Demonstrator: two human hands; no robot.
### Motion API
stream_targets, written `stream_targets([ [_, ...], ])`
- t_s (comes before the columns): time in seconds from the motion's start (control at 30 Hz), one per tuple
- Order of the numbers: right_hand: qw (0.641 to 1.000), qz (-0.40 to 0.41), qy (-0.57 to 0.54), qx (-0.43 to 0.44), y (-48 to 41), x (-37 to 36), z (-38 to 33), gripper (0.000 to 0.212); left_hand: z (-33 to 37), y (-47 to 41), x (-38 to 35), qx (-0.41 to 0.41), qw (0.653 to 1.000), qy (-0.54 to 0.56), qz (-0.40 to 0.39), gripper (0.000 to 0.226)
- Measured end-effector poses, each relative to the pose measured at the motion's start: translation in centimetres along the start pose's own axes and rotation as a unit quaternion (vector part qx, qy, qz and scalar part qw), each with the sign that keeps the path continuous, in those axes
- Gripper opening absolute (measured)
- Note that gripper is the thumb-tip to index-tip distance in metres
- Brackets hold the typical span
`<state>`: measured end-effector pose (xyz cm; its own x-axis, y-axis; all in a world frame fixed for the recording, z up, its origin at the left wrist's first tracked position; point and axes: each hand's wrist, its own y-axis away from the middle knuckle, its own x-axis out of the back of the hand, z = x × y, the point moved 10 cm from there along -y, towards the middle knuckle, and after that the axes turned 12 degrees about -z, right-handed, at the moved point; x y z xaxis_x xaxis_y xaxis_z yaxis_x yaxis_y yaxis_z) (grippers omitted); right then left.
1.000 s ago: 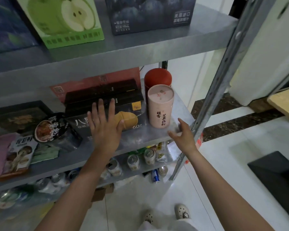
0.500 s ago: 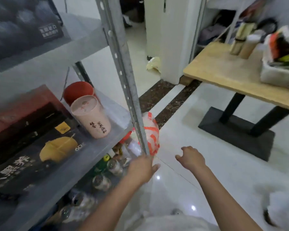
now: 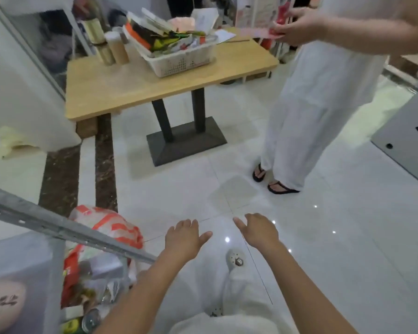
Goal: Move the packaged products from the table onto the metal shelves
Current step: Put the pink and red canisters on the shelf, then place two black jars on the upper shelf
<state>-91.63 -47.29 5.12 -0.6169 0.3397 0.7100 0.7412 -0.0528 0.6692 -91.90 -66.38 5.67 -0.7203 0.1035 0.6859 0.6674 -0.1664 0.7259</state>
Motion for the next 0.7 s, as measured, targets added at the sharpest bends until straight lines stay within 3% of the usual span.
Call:
stream_targets([
  [0.4, 0.983, 0.062, -0.133, -0.113, 12.0, -3.6, 15.9, 0.06, 16.4, 4.7, -2.8, -0.12, 0.987, -0.109, 0.004, 0.07],
  [0.53, 0.97, 0.109, -0.162, -0.146, 17.6, -4.5, 23.3, 0.062, 24.9, 7.0, -5.8, -0.161, 0.977, -0.142, 0.001, 0.069],
  [0.7, 0.943, 0.135, -0.203, -0.227, 28.8, -9.0, 37.8, 0.061, 41.2, 12.6, -12.7, -0.246, 0.948, -0.202, -0.006, 0.066],
])
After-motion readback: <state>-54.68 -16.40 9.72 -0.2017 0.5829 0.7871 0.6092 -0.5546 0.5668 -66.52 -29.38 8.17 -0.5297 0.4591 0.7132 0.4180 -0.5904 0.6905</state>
